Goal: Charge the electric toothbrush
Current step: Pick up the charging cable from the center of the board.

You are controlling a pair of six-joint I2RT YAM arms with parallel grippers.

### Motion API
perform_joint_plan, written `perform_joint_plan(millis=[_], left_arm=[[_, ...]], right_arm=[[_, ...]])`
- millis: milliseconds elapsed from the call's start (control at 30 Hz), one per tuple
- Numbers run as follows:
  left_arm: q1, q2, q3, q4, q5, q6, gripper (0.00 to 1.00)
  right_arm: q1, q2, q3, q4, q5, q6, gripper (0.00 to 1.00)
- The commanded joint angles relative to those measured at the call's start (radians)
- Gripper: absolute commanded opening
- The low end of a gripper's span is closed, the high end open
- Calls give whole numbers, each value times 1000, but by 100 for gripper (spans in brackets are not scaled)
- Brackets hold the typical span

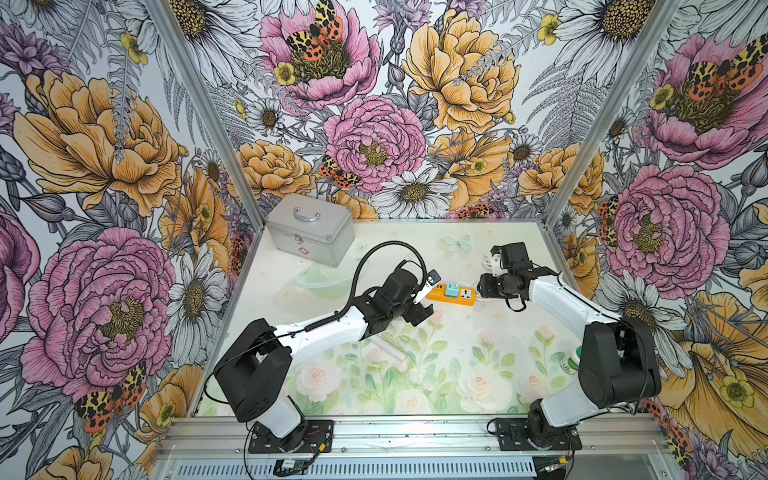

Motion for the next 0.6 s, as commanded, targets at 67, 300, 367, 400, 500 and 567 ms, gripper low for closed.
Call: perform_joint_plan(millis=[67,300,367,400,500,567], left_arm=[[10,-54,-19,50,23,-14,96],[10,-65,-26,64,23,-15,96],[11,-66,-28,66,22,-16,96],[11,-67,-29,68,22,-16,96],[11,-69,-32,69,23,-18,96],[11,-70,-32,69,22,-20,96]], right_arm=[[11,22,-41,90,-15,-52,50],[18,67,-49,228,-12,-53,50],[18,81,-32,232,-1,-53,50],[18,91,-20,232,9,-51,50],[13,121,10,225,17,-46,50],[12,129,21,225,19,-36,48]])
